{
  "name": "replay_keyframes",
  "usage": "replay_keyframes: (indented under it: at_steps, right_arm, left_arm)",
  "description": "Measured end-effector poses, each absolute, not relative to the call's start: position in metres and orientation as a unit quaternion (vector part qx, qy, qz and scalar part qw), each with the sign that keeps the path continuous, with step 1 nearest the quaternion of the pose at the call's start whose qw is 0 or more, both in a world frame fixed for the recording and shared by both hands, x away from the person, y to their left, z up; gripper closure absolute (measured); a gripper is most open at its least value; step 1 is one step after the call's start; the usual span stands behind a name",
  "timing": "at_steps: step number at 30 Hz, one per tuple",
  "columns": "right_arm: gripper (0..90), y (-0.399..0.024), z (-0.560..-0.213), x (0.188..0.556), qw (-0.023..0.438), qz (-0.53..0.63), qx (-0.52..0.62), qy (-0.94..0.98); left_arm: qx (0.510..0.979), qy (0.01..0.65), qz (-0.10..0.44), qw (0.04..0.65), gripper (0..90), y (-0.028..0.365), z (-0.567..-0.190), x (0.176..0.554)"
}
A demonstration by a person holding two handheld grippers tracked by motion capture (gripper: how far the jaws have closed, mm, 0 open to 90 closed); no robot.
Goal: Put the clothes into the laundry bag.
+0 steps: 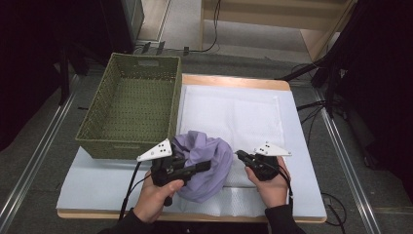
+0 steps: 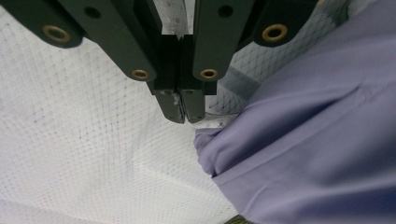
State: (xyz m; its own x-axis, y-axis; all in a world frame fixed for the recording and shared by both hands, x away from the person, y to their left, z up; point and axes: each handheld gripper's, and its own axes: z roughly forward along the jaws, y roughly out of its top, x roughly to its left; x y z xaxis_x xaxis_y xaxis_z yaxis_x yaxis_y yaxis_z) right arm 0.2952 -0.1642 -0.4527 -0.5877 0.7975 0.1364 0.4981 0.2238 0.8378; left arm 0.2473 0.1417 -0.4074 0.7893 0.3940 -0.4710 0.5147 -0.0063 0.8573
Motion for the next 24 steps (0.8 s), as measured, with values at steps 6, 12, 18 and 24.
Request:
replay_keyframes:
  at_steps: [6, 12, 18, 24]
  right_arm:
    - [90.0, -0.163, -0.449, 0.300, 0.167, 0.457, 0.425, 0.763]
    - [90.0, -0.162, -0.449, 0.298, 0.170, 0.458, 0.423, 0.763]
    - [90.0, -0.164, -0.448, 0.296, 0.169, 0.460, 0.419, 0.764]
    - [90.0, -0.163, -0.447, 0.294, 0.171, 0.459, 0.417, 0.765]
  left_arm:
    - [0.732, 0.356, -0.042, 0.580, 73.6, 0.152, -0.446, 0.230]
    - [0.751, 0.388, 0.011, 0.535, 36.9, 0.160, -0.441, 0.224]
    - [0.746, 0.358, 0.041, 0.559, 2.8, 0.172, -0.412, 0.229]
    - [0.750, 0.378, 0.058, 0.540, 1.7, 0.155, -0.384, 0.256]
